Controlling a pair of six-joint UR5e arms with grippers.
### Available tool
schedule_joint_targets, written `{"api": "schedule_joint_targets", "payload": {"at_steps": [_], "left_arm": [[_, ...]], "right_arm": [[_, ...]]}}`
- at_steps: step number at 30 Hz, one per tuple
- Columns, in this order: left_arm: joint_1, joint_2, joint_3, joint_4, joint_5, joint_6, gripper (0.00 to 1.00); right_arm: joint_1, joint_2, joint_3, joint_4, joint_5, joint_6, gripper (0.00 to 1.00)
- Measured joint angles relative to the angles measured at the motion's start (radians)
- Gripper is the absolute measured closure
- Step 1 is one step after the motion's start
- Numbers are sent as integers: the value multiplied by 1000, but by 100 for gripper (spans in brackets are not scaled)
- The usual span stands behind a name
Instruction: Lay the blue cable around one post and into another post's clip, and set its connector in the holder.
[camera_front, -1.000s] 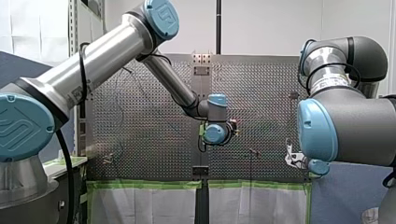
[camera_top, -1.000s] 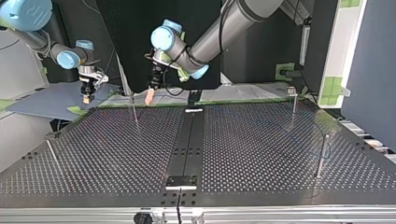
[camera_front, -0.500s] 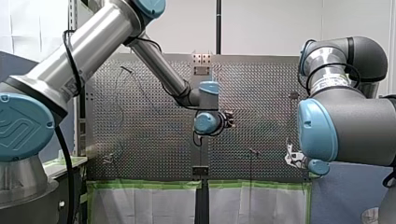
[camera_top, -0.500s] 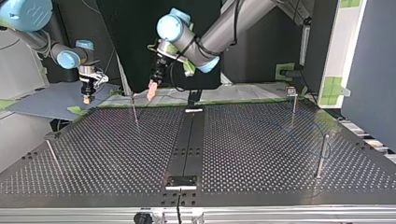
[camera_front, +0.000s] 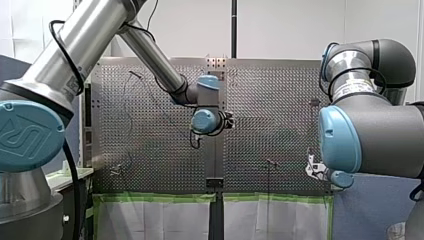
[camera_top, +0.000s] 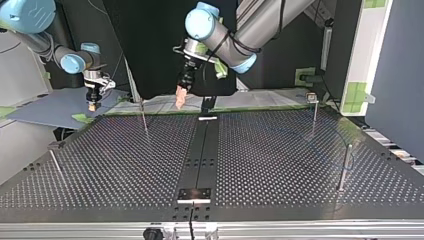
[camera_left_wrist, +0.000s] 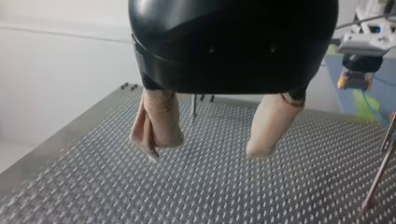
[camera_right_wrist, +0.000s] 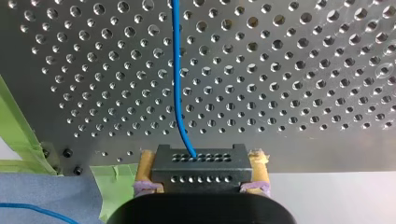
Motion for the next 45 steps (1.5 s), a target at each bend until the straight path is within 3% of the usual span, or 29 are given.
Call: {"api": "schedule_joint_targets", "payload": {"at_steps": [12,19,36,45], "left_arm": [[123,123,-123,90,110,-93,2],[194,195,-195,130,168,-120,2],[364,365,-365,128,155,-154,2],[459,457,-459,131,127,-167,2]], "right_arm": [[3,0,0,-2,0,0,100],[4,0,0,1,0,0,100],[5,0,0,1,0,0,100],[7,1,0,-2,0,0,100]]}}
